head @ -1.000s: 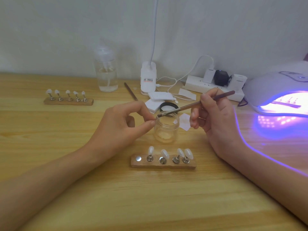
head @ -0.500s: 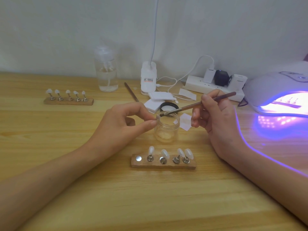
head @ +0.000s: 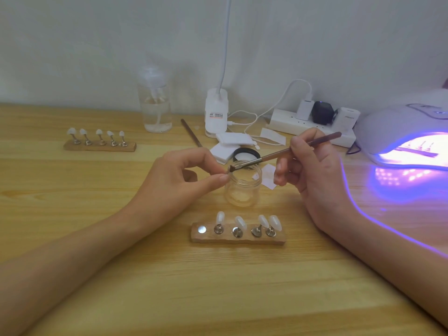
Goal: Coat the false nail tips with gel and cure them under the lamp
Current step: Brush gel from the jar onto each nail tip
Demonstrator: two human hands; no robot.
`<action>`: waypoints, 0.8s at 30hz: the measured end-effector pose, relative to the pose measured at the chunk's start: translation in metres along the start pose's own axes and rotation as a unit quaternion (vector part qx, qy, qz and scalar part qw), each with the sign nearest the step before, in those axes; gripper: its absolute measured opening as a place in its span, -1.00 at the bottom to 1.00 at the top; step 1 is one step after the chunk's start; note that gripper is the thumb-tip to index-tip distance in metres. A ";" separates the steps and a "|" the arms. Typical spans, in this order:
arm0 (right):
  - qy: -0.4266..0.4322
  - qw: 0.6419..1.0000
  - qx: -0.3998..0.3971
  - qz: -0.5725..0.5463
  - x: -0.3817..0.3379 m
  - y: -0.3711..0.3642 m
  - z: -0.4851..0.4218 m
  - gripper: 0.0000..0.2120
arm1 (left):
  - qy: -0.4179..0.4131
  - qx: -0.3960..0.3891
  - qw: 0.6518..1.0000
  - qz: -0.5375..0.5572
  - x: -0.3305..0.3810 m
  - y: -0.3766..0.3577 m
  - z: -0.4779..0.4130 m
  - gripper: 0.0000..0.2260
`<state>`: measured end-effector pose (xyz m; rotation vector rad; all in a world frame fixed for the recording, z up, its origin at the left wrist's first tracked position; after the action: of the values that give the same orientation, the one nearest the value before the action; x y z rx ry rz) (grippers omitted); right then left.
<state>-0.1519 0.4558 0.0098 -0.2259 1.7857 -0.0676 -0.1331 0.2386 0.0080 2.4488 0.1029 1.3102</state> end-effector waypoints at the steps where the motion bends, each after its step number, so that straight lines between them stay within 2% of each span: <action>1: -0.002 1.000 0.006 0.005 0.000 0.001 0.000 -0.85 | -0.001 -0.001 1.000 -0.002 0.000 0.000 0.000 -0.91; 5: -0.002 1.000 0.029 0.002 0.000 0.005 0.001 -0.84 | -0.013 -0.004 1.000 -0.024 0.002 -0.001 0.000 -0.91; 12: -0.004 1.000 -0.012 -0.009 -0.001 -0.001 -0.001 -0.85 | -0.030 -0.005 0.999 -0.045 0.005 -0.002 -0.001 -0.93; 24: 0.013 0.998 0.057 0.014 -0.003 0.010 0.002 -0.84 | -0.059 -0.005 0.996 -0.070 0.008 -0.002 -0.001 -0.93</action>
<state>-0.1508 0.4664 0.0110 -0.1192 1.8037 -0.1526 -0.1289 0.2425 0.0138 2.4544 0.2330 1.1012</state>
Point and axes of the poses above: each hand's wrist, its own z-axis away from the middle knuckle, its own y-axis out of the back of the hand, x = y × z, the point moved 5 cm from there along -z, towards the middle knuckle, and after that the axes turned 10 degrees about -y, right-handed, at the moved point
